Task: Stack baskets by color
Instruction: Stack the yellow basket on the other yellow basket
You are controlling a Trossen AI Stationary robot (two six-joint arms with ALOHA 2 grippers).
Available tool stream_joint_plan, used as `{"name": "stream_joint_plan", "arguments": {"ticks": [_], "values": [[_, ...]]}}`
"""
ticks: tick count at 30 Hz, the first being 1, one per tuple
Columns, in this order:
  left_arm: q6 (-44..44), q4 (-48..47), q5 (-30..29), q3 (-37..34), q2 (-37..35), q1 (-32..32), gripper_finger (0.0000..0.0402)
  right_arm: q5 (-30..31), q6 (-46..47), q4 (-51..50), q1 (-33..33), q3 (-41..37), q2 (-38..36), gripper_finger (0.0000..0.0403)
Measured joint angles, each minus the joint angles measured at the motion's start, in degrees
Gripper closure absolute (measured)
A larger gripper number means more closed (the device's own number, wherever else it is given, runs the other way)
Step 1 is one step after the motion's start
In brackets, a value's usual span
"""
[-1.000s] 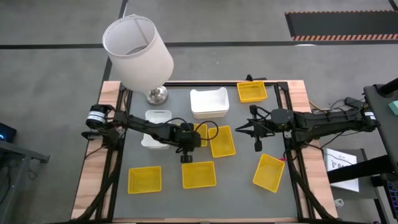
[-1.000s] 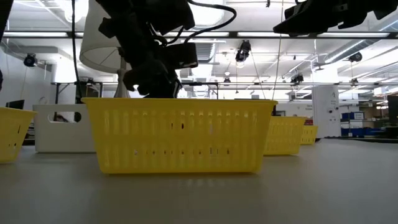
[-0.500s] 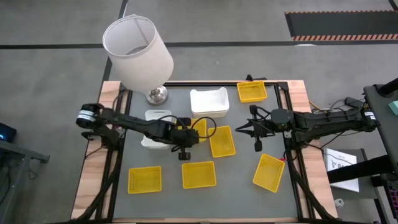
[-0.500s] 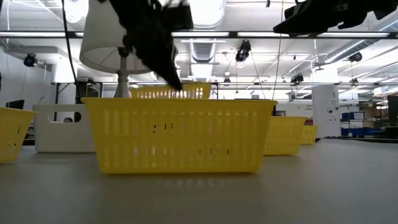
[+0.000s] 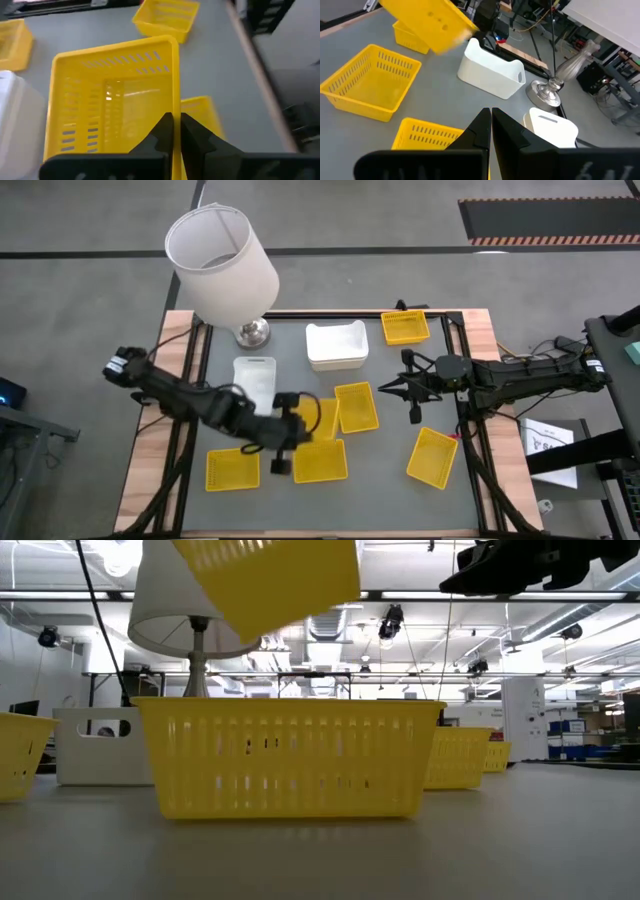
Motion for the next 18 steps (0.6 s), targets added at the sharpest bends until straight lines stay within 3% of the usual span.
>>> {"name": "stream_joint_plan", "arguments": {"ticks": [5, 11, 18], "values": [[-11.32, -5.15, -2.15, 2.56, 1.92, -7.68, 0.0401, 0.0, -1.32, 0.02, 0.0, -0.05, 0.0, 0.0394], [-28.04, -19.14, -4.53, 5.97, 4.47, -15.62, 0.0401, 0.0, -1.21, 0.42, 0.0, -0.06, 0.09, 0.0394], [-40.62, -32.46, -0.5, 6.8, 7.95, -22.07, 0.0401, 0.0, 0.19, 0.38, 0.0, -0.55, 1.27, 0.0394]]}}
